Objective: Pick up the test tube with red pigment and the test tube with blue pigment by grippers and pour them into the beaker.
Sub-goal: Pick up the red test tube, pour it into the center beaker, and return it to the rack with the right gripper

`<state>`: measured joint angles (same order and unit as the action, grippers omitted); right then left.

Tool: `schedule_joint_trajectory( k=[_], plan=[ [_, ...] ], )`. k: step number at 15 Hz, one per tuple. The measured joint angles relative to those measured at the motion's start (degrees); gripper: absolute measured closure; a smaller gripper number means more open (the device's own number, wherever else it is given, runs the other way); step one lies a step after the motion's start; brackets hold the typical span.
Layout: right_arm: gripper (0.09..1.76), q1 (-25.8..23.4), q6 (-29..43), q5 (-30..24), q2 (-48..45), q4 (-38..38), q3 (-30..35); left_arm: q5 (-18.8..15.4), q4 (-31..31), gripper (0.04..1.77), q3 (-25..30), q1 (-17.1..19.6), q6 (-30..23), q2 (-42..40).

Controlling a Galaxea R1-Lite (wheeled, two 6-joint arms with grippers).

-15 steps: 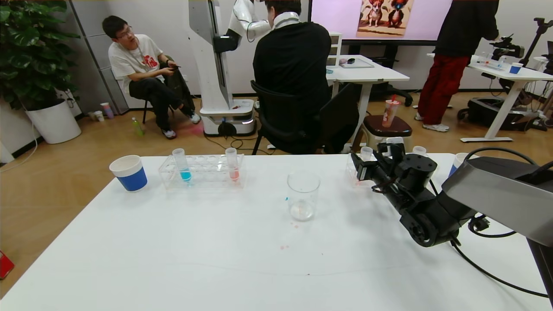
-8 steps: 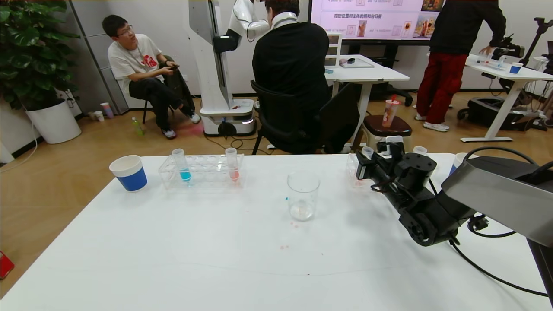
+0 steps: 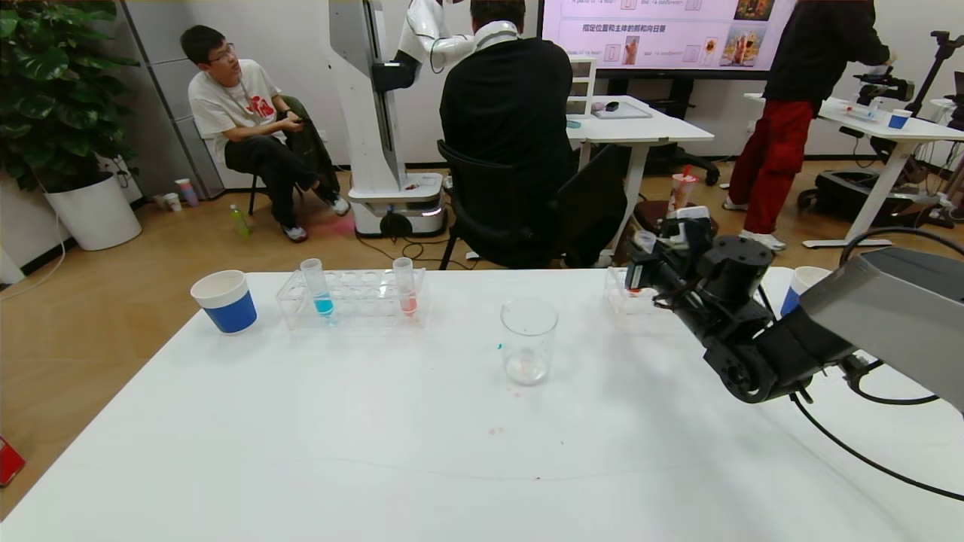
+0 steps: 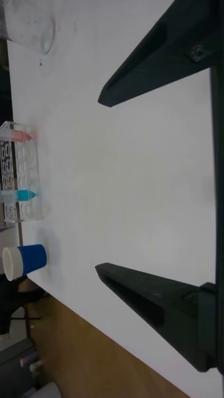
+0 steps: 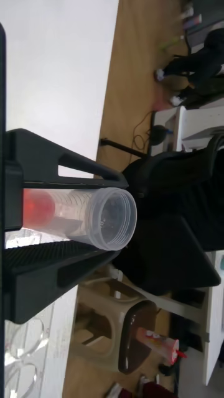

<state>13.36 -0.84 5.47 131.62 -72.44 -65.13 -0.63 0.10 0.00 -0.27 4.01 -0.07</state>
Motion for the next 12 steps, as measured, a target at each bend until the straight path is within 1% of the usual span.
schedule_joint_trajectory(
  k=[2, 4, 6, 8, 12],
  plan=[
    [1.36, 0.09, -0.43, 0.01, -2.32, 3.08, -0.9, 0.01, 0.0, 0.06, 0.0, 0.0, 0.0, 0.0],
    [1.36, 0.24, -0.72, -0.1, -3.97, 3.83, -1.45, 0.04, 0.0, 0.06, 0.0, 0.0, 0.0, 0.0],
    [1.36, 0.59, -0.89, -1.9, -5.57, 5.73, -1.15, 0.04, 0.0, 0.06, 0.0, 0.0, 0.0, 0.0],
    [1.36, 1.62, -0.78, -6.31, -7.45, 9.05, -0.05, 0.01, 0.0, 0.06, 0.0, 0.0, 0.01, 0.0],
    [1.36, 4.3, -0.76, -15.17, -9.02, 8.02, 1.11, 0.04, -0.02, 0.06, 0.0, 0.0, 0.0, 0.0]
  ],
)
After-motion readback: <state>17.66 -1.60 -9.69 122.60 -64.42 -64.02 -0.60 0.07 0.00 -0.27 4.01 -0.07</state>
